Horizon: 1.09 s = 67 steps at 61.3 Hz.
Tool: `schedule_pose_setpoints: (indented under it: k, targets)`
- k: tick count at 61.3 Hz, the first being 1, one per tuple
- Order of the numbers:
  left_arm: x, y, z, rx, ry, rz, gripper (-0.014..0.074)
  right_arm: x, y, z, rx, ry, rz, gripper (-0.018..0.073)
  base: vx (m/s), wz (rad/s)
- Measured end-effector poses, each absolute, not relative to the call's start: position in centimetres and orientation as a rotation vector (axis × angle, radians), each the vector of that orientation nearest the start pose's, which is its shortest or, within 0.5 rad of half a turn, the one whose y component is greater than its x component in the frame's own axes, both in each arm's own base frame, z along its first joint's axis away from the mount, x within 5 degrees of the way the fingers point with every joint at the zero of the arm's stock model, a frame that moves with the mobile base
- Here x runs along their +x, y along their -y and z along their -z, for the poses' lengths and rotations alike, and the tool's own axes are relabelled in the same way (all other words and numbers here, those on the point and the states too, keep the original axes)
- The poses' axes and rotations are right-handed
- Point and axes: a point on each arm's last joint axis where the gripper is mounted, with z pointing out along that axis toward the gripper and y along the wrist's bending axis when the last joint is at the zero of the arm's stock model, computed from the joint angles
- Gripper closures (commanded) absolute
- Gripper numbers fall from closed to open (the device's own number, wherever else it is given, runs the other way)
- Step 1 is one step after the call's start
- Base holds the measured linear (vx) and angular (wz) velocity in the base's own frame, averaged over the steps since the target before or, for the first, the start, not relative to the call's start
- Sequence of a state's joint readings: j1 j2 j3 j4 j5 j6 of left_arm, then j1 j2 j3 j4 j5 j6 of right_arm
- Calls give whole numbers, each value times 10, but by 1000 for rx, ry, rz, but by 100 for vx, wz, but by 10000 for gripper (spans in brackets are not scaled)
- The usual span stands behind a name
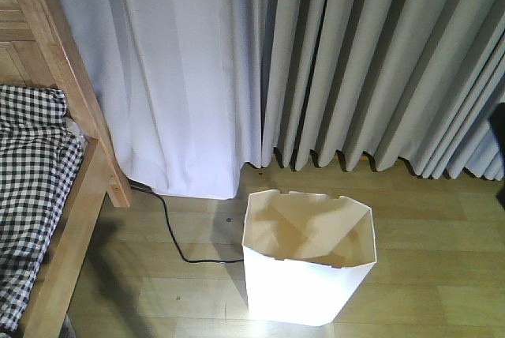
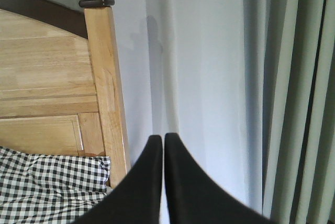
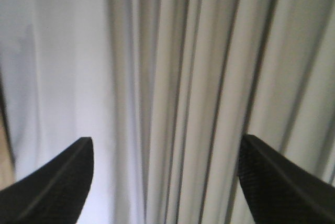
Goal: Move trash bin to bedside with robot
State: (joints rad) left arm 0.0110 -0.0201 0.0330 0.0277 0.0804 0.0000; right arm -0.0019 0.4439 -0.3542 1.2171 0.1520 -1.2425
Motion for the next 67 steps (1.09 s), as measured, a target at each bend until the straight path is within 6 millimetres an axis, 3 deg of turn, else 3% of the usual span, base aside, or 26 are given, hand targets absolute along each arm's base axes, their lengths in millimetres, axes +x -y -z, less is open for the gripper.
schedule_pose_setpoints:
  k: [10,16,23,32,67]
  targets:
    - [56,-1,-196,11,-1577,-32,603,88,1,-287,19,-1533,-6,32,0,0]
    - [56,-1,-196,11,-1577,-32,603,83,5,-283,58,-1508,18,109,0,0]
    - [56,-1,-196,11,-1577,-32,603,82,2,-283,32,-1503,0,281,0,0]
    - [56,-1,-196,11,-1577,-32,603,81,-8,-281,-71,-1523,-75,573,0,0]
    - [56,-1,-196,11,-1577,-32,603,82,-4,-282,-80,-1507,3,568,0,0]
